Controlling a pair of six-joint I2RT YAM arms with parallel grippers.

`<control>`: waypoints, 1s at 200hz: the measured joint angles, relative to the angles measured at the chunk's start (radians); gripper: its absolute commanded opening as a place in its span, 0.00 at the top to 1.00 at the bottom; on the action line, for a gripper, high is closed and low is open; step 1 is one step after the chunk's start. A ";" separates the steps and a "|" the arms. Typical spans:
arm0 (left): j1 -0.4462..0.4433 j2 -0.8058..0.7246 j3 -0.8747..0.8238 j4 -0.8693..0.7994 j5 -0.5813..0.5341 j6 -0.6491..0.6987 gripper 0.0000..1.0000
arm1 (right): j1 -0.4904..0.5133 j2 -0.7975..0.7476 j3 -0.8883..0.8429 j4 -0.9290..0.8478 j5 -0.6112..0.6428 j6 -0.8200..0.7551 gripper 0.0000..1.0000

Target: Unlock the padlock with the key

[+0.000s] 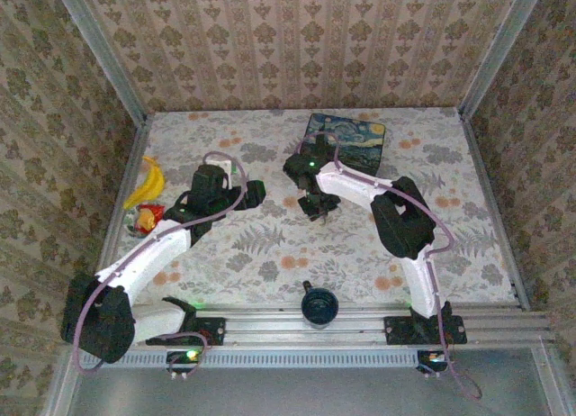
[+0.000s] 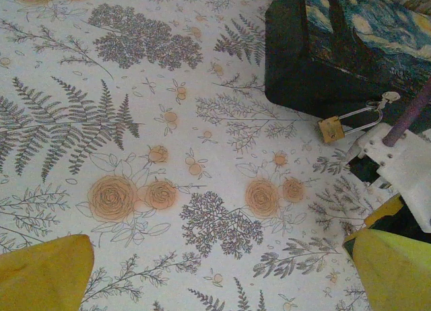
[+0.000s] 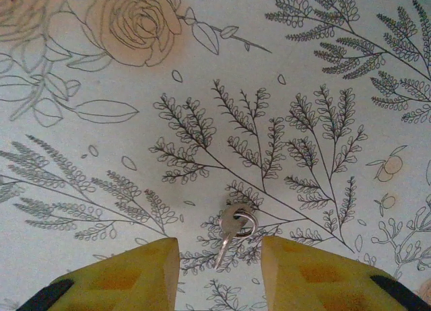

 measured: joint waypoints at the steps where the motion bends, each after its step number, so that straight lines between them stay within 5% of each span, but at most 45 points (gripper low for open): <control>1: 0.000 0.000 0.000 0.001 0.000 -0.001 0.00 | 0.000 0.000 0.000 -0.001 0.001 0.000 0.62; 133: 0.052 0.000 -0.024 0.045 0.042 -0.048 0.00 | -0.008 0.045 0.001 -0.011 0.026 -0.011 0.82; 200: 0.053 0.004 -0.024 0.056 0.053 -0.061 0.00 | -0.016 0.045 0.001 -0.008 0.024 -0.006 0.75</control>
